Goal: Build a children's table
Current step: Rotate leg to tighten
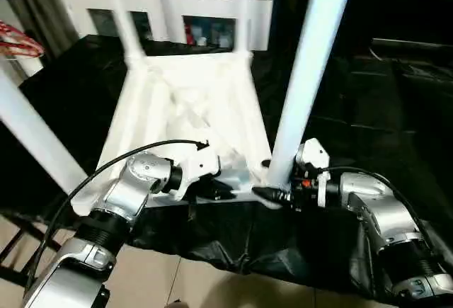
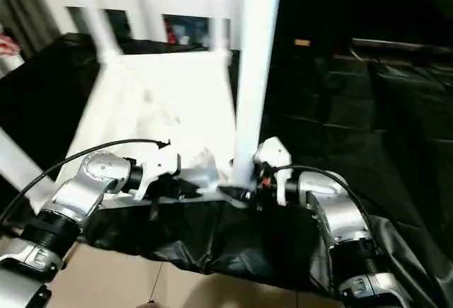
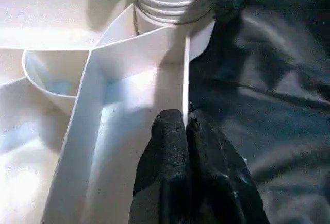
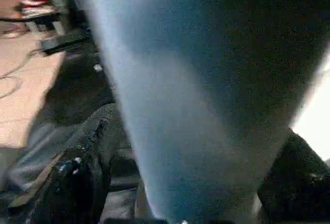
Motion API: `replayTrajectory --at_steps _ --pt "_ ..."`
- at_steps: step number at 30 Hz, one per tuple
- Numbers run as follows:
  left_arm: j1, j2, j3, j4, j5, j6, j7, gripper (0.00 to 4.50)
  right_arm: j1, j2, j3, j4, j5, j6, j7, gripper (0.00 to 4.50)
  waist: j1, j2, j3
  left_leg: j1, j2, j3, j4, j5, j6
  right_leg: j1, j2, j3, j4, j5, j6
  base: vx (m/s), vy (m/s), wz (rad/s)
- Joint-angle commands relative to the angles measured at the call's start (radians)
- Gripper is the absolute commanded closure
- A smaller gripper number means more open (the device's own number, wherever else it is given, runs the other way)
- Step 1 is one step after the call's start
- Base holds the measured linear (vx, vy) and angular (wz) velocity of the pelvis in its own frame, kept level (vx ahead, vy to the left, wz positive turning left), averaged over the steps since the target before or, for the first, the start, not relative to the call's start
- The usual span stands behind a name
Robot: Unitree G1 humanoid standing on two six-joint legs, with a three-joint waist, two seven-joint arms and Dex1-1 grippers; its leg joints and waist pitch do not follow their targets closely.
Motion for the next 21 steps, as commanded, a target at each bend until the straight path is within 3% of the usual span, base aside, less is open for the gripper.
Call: replayTrajectory --at_steps 1,7,16,18,21 --pt "-0.043 0.002 -0.008 0.025 -0.005 -0.012 -0.008 4.50 -0.003 -0.002 0.076 -0.032 0.011 0.020 0.094 1.20 0.000 -0.010 -0.054 0.001 0.022 0.003 -0.061 -0.179 0.074 0.054 -0.045 0.039 -0.065 -0.105 -0.243 0.000 0.000 0.00" --pt "-0.068 0.014 -0.013 0.074 -0.002 -0.037 -0.034 4.50 -0.003 -0.028 0.104 -0.047 0.004 0.029 0.153 1.64 0.011 -0.006 -0.058 -0.001 0.020 0.002 -0.058 -0.155 0.073 0.057 -0.046 0.038 -0.059 -0.053 -0.251 0.000 0.000 0.00" --pt "-0.081 0.004 -0.005 0.111 -0.001 -0.045 -0.010 4.50 0.033 -0.015 0.125 -0.075 0.010 0.035 0.139 2.02 0.014 -0.006 -0.056 -0.001 0.021 0.001 -0.062 -0.184 0.054 0.057 -0.047 0.037 -0.064 -0.102 -0.238 0.000 0.000 0.00" --pt "-0.085 -0.009 0.004 0.123 -0.002 -0.037 0.017 4.50 0.047 0.002 0.113 -0.082 0.012 0.034 0.106 2.03 0.013 -0.001 -0.056 0.000 0.021 0.001 -0.062 -0.188 0.052 0.056 -0.047 0.037 -0.066 -0.102 -0.236 0.000 0.000 0.00" --pt "-0.085 -0.037 0.019 0.123 -0.005 -0.006 0.078 4.50 0.063 0.054 0.075 -0.068 0.014 0.007 0.003 2.04 0.013 -0.004 -0.052 -0.001 0.021 -0.001 -0.068 -0.215 0.042 0.057 -0.050 0.037 -0.071 -0.156 -0.225 0.000 0.000 0.00"
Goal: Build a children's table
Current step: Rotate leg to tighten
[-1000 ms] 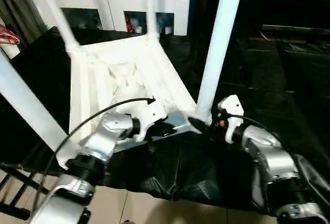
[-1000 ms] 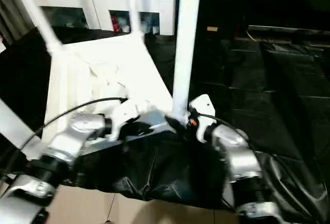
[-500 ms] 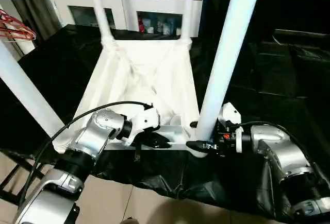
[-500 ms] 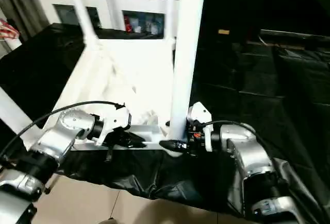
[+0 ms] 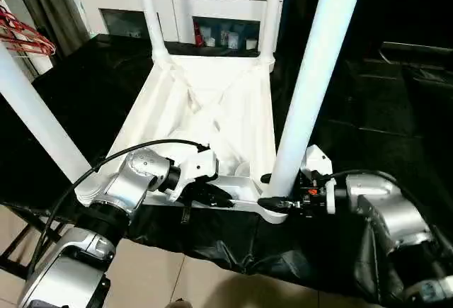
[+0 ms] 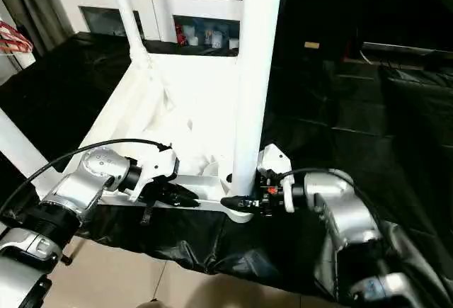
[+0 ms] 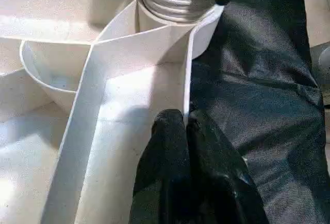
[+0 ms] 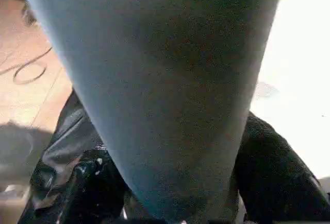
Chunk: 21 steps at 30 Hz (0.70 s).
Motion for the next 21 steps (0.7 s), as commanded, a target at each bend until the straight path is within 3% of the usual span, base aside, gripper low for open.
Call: replayTrajectory --at_steps 1,3,4,6,7,9,10,14,18,21 --pt "-0.039 -0.031 0.036 0.022 0.012 0.035 0.152 4.50 0.027 0.069 0.062 -0.017 0.009 -0.011 -0.022 2.05 -0.005 -0.006 -0.046 -0.002 0.021 0.000 -0.071 -0.231 0.037 0.050 -0.050 0.037 -0.077 -0.194 -0.217 0.000 0.000 0.00" --pt "-0.036 -0.050 0.041 0.015 0.015 0.052 0.194 4.50 0.026 0.108 0.034 0.014 0.000 -0.030 -0.106 2.09 -0.009 -0.007 -0.045 0.004 0.019 -0.003 -0.076 -0.269 0.019 0.048 -0.055 0.039 -0.090 -0.313 -0.183 0.000 0.000 0.00" --pt "-0.029 -0.072 0.041 0.002 0.020 0.072 0.235 4.50 0.016 0.159 0.003 0.055 -0.018 -0.027 -0.229 2.10 -0.012 -0.005 -0.043 0.006 0.020 -0.003 -0.078 -0.278 0.011 0.044 -0.055 0.040 -0.093 -0.340 -0.173 0.000 0.000 0.00" --pt "-0.026 -0.084 0.041 -0.004 0.026 0.083 0.258 4.50 0.007 0.193 -0.014 0.085 -0.035 -0.031 -0.314 2.14 -0.018 -0.007 -0.041 0.000 0.017 -0.008 -0.083 -0.287 0.003 0.049 -0.054 0.036 -0.096 -0.381 -0.151 0.000 0.000 0.00" --pt "-0.023 -0.096 0.039 -0.009 0.031 0.093 0.279 4.50 0.002 0.215 -0.025 0.104 -0.046 -0.034 -0.368 2.14 -0.023 -0.010 -0.039 0.001 0.016 -0.007 -0.083 -0.290 -0.002 0.042 -0.054 0.038 -0.099 -0.413 -0.136 0.000 0.000 0.00" --pt "-0.013 -0.140 0.042 -0.021 0.043 0.125 0.353 4.50 -0.013 0.273 -0.043 0.158 -0.082 -0.032 -0.514 2.20 -0.037 -0.015 -0.038 0.000 0.014 -0.010 -0.087 -0.293 -0.009 0.043 -0.055 0.036 -0.104 -0.450 -0.122 0.000 0.000 0.00" --pt "-0.010 -0.149 0.041 -0.026 0.047 0.133 0.366 4.50 -0.015 0.288 -0.045 0.169 -0.092 -0.037 -0.550 2.25 -0.042 -0.012 -0.037 0.003 0.013 -0.011 -0.086 -0.305 -0.011 0.040 -0.055 0.034 -0.108 -0.477 -0.112 0.000 0.000 0.00" --pt "0.000 -0.198 0.041 -0.050 0.080 0.167 0.483 4.50 -0.056 0.385 -0.070 0.244 -0.130 -0.011 -0.773 2.35 -0.061 -0.014 -0.036 0.001 0.011 -0.012 -0.089 -0.327 -0.005 0.035 -0.051 0.034 -0.112 -0.489 -0.101 0.000 0.000 0.00" --pt "0.012 -0.226 0.037 -0.078 0.086 0.189 0.522 4.50 -0.080 0.434 -0.072 0.272 -0.139 -0.035 -0.816 2.35 -0.065 -0.014 -0.035 0.003 0.012 -0.013 -0.090 -0.349 0.000 0.032 -0.052 0.035 -0.116 -0.493 -0.096 0.000 0.000 0.00" --pt "0.022 -0.235 0.036 -0.090 0.085 0.192 0.524 4.50 -0.084 0.445 -0.064 0.274 -0.149 -0.061 -0.801 1.73 -0.066 -0.013 -0.037 0.000 0.012 -0.011 -0.090 -0.345 0.005 0.032 -0.049 0.037 -0.112 -0.438 -0.105 0.000 0.000 0.00"
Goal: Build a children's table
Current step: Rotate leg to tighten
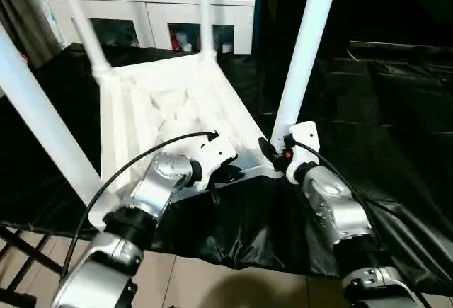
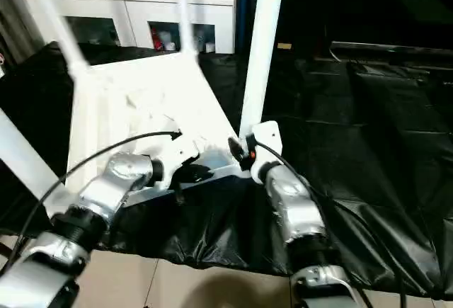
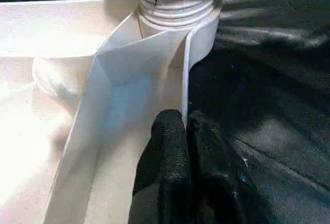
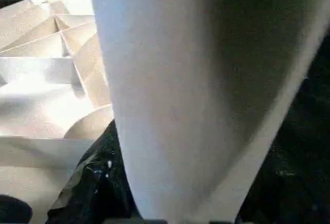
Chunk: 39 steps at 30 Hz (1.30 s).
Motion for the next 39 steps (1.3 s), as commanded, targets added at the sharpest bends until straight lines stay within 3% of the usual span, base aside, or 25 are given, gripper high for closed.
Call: replayTrajectory --at_steps 1,6,7,10,14,15,17,22,24,25,27,29,39 --pt "0.000 -0.064 -0.028 -0.034 -0.010 -0.001 0.040 4.50 0.024 0.098 0.107 0.054 0.023 0.041 0.094 1.70 0.003 -0.003 -0.036 -0.005 0.014 -0.009 -0.086 -0.344 0.010 0.034 -0.049 0.038 -0.106 -0.418 -0.115 0.000 0.000 0.00" --pt "0.011 -0.045 -0.035 -0.047 -0.016 -0.010 0.008 4.50 0.041 0.064 0.114 0.013 0.036 0.042 0.158 1.22 0.004 -0.001 -0.038 -0.008 0.014 -0.005 -0.083 -0.310 0.019 0.039 -0.047 0.040 -0.098 -0.328 -0.141 0.000 0.000 0.00" --pt "0.010 -0.031 -0.032 -0.045 -0.019 -0.027 -0.005 4.50 0.044 0.032 0.122 0.003 0.031 0.025 0.196 1.22 0.005 0.003 -0.039 -0.009 0.014 -0.006 -0.083 -0.304 0.020 0.041 -0.048 0.040 -0.096 -0.316 -0.147 0.000 0.000 0.00" --pt "0.010 0.002 -0.033 -0.051 -0.030 -0.051 -0.060 4.50 0.048 -0.036 0.134 -0.020 0.038 -0.002 0.300 1.22 0.007 0.001 -0.042 -0.011 0.015 -0.005 -0.080 -0.293 0.030 0.046 -0.046 0.039 -0.092 -0.274 -0.160 0.000 0.000 0.00" --pt "0.007 0.057 -0.040 -0.054 -0.046 -0.080 -0.162 4.50 0.071 -0.141 0.167 -0.081 0.069 -0.007 0.501 1.22 0.010 0.003 -0.047 -0.015 0.014 -0.004 -0.072 -0.222 0.051 0.054 -0.044 0.038 -0.079 -0.145 -0.198 0.000 0.000 0.00" --pt "0.006 0.074 -0.044 -0.051 -0.047 -0.092 -0.193 4.50 0.082 -0.172 0.180 -0.105 0.079 -0.006 0.562 1.22 0.013 0.005 -0.051 -0.010 0.015 0.000 -0.065 -0.197 0.065 0.052 -0.043 0.040 -0.072 -0.080 -0.216 0.000 0.000 0.00" --pt "0.002 0.095 -0.049 -0.042 -0.046 -0.108 -0.226 4.50 0.095 -0.206 0.193 -0.133 0.090 -0.004 0.626 1.22 0.016 0.004 -0.051 -0.013 0.016 0.002 -0.061 -0.158 0.089 0.058 -0.040 0.036 -0.064 0.003 -0.242 0.000 0.000 0.00" --pt "-0.018 0.142 -0.057 -0.001 -0.047 -0.147 -0.307 4.50 0.122 -0.287 0.232 -0.196 0.119 0.026 0.790 1.22 0.027 0.005 -0.046 -0.009 0.019 0.005 -0.063 -0.189 0.093 0.056 -0.043 0.035 -0.071 -0.075 -0.244 0.000 0.000 0.00" --pt "-0.031 0.156 -0.057 0.019 -0.046 -0.159 -0.328 4.50 0.128 -0.312 0.248 -0.211 0.125 0.036 0.844 1.22 0.036 0.002 -0.044 -0.005 0.022 0.005 -0.067 -0.223 0.078 0.053 -0.046 0.037 -0.077 -0.159 -0.230 0.000 0.000 0.00" --pt "-0.058 0.174 -0.055 0.059 -0.043 -0.175 -0.346 4.50 0.129 -0.341 0.270 -0.224 0.131 0.050 0.911 1.22 0.038 -0.005 -0.041 -0.002 0.022 0.006 -0.069 -0.244 0.072 0.049 -0.046 0.038 -0.082 -0.201 -0.222 0.000 0.000 0.00" --pt "-0.069 0.179 -0.053 0.075 -0.040 -0.181 -0.347 4.50 0.126 -0.346 0.277 -0.224 0.133 0.055 0.930 1.22 0.045 -0.002 -0.042 0.002 0.024 0.005 -0.070 -0.242 0.064 0.047 -0.048 0.041 -0.083 -0.225 -0.214 0.000 0.000 0.00" --pt "-0.083 0.184 -0.050 0.092 -0.041 -0.184 -0.350 4.50 0.119 -0.351 0.284 -0.215 0.131 0.056 0.948 1.36 0.047 -0.011 -0.043 -0.006 0.024 0.004 -0.070 -0.214 0.062 0.051 -0.051 0.041 -0.078 -0.204 -0.212 0.000 0.000 0.00" --pt "-0.102 0.195 -0.038 0.127 -0.057 -0.196 -0.373 4.50 0.104 -0.353 0.300 -0.210 0.140 0.080 0.989 2.07 0.061 -0.012 -0.047 -0.008 0.022 0.004 -0.064 -0.163 0.070 0.053 -0.050 0.039 -0.069 -0.142 -0.222 0.000 0.000 0.00"
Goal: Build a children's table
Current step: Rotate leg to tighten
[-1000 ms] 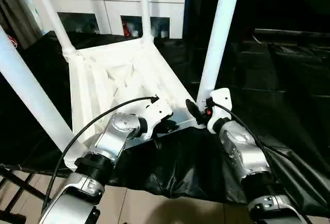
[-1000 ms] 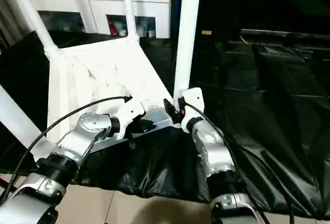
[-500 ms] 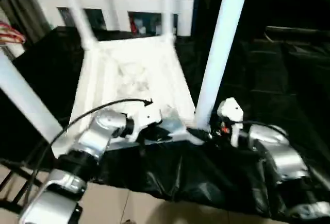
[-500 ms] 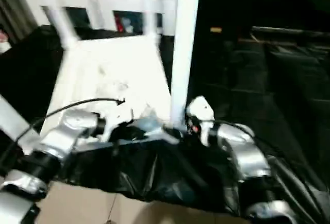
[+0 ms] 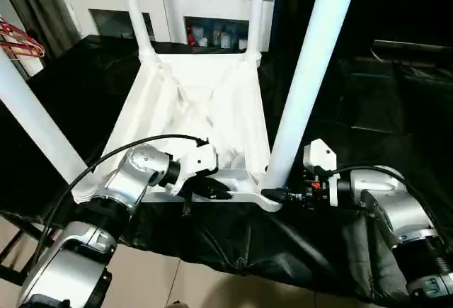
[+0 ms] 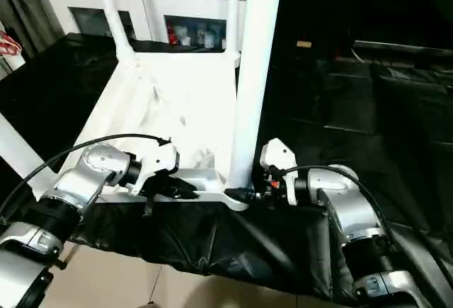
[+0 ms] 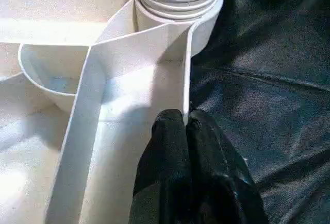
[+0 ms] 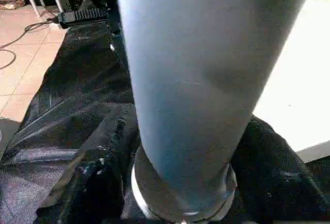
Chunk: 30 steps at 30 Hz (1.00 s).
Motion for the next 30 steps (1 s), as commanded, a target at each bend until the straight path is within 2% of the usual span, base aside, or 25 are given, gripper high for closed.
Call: replayTrajectory --at_steps 1,2,3,4,11,12,14,15,16,17,20,21,22,23,24,25,26,27,28,29,30 --pt "-0.036 0.011 0.025 0.020 0.013 0.010 0.058 4.50 0.041 0.034 0.125 -0.008 0.012 0.021 0.123 2.15 0.003 -0.015 -0.049 -0.005 0.021 0.001 -0.058 -0.163 0.068 0.053 -0.051 0.038 -0.070 -0.141 -0.217 0.000 0.000 0.00" --pt "-0.031 0.012 0.026 0.013 0.011 0.015 0.059 4.50 0.043 0.036 0.125 -0.008 0.012 0.022 0.123 2.23 0.006 -0.009 -0.049 -0.005 0.021 0.001 -0.058 -0.173 0.065 0.052 -0.053 0.039 -0.071 -0.152 -0.216 0.000 0.000 0.00" --pt "-0.029 0.013 0.027 0.011 0.010 0.017 0.060 4.50 0.045 0.037 0.125 -0.008 0.012 0.023 0.124 2.38 0.006 -0.011 -0.049 -0.004 0.022 0.001 -0.059 -0.184 0.061 0.052 -0.052 0.039 -0.073 -0.163 -0.213 0.000 0.000 0.00" --pt "-0.025 0.014 0.030 0.006 0.006 0.021 0.061 4.50 0.050 0.041 0.125 -0.012 0.014 0.025 0.121 2.38 0.007 -0.004 -0.049 -0.004 0.022 0.000 -0.060 -0.189 0.055 0.051 -0.052 0.039 -0.072 -0.165 -0.213 0.000 0.000 0.00" --pt "0.018 -0.022 0.058 -0.048 -0.022 0.087 0.134 4.50 0.091 0.093 0.088 -0.027 0.021 0.021 0.002 2.49 0.004 -0.004 -0.051 -0.006 0.021 0.000 -0.058 -0.173 0.052 0.054 -0.050 0.039 -0.067 -0.096 -0.227 0.000 0.000 0.00" --pt "0.026 -0.030 0.060 -0.059 -0.024 0.098 0.147 4.50 0.095 0.104 0.082 -0.025 0.016 0.018 -0.024 2.49 0.002 -0.002 -0.050 -0.006 0.021 0.000 -0.060 -0.184 0.050 0.054 -0.050 0.038 -0.070 -0.114 -0.224 0.000 0.000 0.00" --pt "0.048 -0.054 0.059 -0.088 -0.023 0.121 0.182 4.50 0.105 0.138 0.065 -0.019 0.005 0.008 -0.094 2.52 -0.006 -0.004 -0.043 -0.004 0.020 -0.001 -0.068 -0.239 0.035 0.052 -0.052 0.038 -0.082 -0.230 -0.198 0.000 0.000 0.00" --pt "0.056 -0.064 0.058 -0.099 -0.023 0.131 0.196 4.50 0.109 0.150 0.059 -0.019 0.002 0.009 -0.120 2.52 -0.007 0.001 -0.041 -0.003 0.019 -0.003 -0.070 -0.256 0.030 0.050 -0.053 0.039 -0.086 -0.268 -0.189 0.000 0.000 0.00" --pt "0.061 -0.070 0.058 -0.105 -0.023 0.136 0.204 4.50 0.111 0.157 0.055 -0.019 0.001 0.010 -0.134 2.52 -0.012 -0.001 -0.040 0.001 0.020 -0.003 -0.072 -0.282 0.023 0.047 -0.054 0.040 -0.093 -0.328 -0.169 0.000 0.000 0.00" --pt "0.078 -0.102 0.055 -0.128 -0.021 0.162 0.245 4.50 0.113 0.204 0.040 -0.008 -0.009 0.025 -0.221 2.52 -0.018 0.001 -0.039 0.002 0.018 -0.005 -0.074 -0.295 0.018 0.046 -0.053 0.040 -0.097 -0.368 -0.154 0.000 0.000 0.00" --pt "0.086 -0.123 0.054 -0.139 -0.021 0.178 0.271 4.50 0.112 0.234 0.030 0.001 -0.017 0.041 -0.279 2.52 -0.034 -0.001 -0.036 0.000 0.016 -0.008 -0.079 -0.316 0.008 0.044 -0.051 0.038 -0.103 -0.424 -0.132 0.000 0.000 0.00" --pt "0.091 -0.158 0.051 -0.151 -0.012 0.197 0.314 4.50 0.104 0.286 0.019 0.024 -0.030 0.059 -0.364 2.52 -0.036 -0.002 -0.036 0.000 0.015 -0.009 -0.079 -0.320 0.009 0.043 -0.051 0.037 -0.106 -0.440 -0.125 0.000 0.000 0.00" --pt "0.094 -0.176 0.048 -0.159 -0.005 0.207 0.331 4.50 0.098 0.315 0.012 0.042 -0.038 0.068 -0.411 2.52 -0.046 -0.003 -0.032 0.000 0.012 -0.010 -0.080 -0.331 0.007 0.039 -0.052 0.036 -0.111 -0.489 -0.109 0.000 0.000 0.00" --pt "0.094 -0.187 0.047 -0.164 0.003 0.212 0.349 4.50 0.093 0.335 0.008 0.055 -0.044 0.068 -0.442 2.52 -0.050 -0.014 -0.031 -0.001 0.009 -0.011 -0.080 -0.338 0.011 0.040 -0.053 0.034 -0.119 -0.539 -0.086 0.000 0.000 0.00" --pt "0.095 -0.194 0.048 -0.167 0.007 0.215 0.360 4.50 0.091 0.347 0.007 0.062 -0.048 0.066 -0.458 2.52 -0.050 -0.009 -0.032 -0.001 0.009 -0.013 -0.080 -0.335 0.012 0.039 -0.054 0.035 -0.118 -0.550 -0.078 0.000 0.000 0.00" --pt "0.095 -0.194 0.048 -0.167 0.007 0.215 0.360 4.50 0.091 0.347 0.007 0.062 -0.048 0.066 -0.458 2.52 -0.051 -0.007 -0.031 0.003 0.008 -0.012 -0.080 -0.344 0.014 0.033 -0.054 0.036 -0.125 -0.575 -0.065 0.000 0.000 0.00" --pt "0.091 -0.213 0.048 -0.175 0.014 0.222 0.389 4.50 0.068 0.391 -0.011 0.105 -0.061 0.086 -0.551 2.52 -0.053 -0.014 -0.031 0.003 0.008 -0.012 -0.079 -0.347 0.015 0.032 -0.053 0.035 -0.126 -0.584 -0.060 0.000 0.000 0.00" --pt "0.088 -0.223 0.050 -0.174 0.014 0.226 0.401 4.50 0.056 0.409 -0.017 0.126 -0.070 0.084 -0.592 2.52 -0.056 -0.013 -0.029 0.004 0.007 -0.014 -0.081 -0.358 0.009 0.029 -0.053 0.033 -0.127 -0.601 -0.056 0.000 0.000 0.00" --pt "0.085 -0.234 0.052 -0.176 0.015 0.234 0.417 4.50 0.043 0.430 -0.025 0.146 -0.082 0.082 -0.638 2.52 -0.061 -0.010 -0.029 0.000 0.006 -0.018 -0.084 -0.368 0.000 0.032 -0.054 0.030 -0.128 -0.617 -0.047 0.000 0.000 0.00" --pt "0.084 -0.241 0.051 -0.177 0.019 0.234 0.428 4.50 0.032 0.443 -0.025 0.161 -0.095 0.067 -0.663 2.52 -0.063 -0.013 -0.028 0.000 0.007 -0.019 -0.085 -0.374 -0.001 0.032 -0.054 0.028 -0.130 -0.622 -0.041 0.000 0.000 0.00" --pt "0.083 -0.244 0.050 -0.177 0.021 0.233 0.434 4.50 0.027 0.449 -0.025 0.168 -0.103 0.058 -0.676 2.52 -0.066 -0.010 -0.028 0.003 0.007 -0.021 -0.087 -0.389 -0.005 0.031 -0.054 0.026 -0.131 -0.619 -0.038 0.000 0.000 0.00"
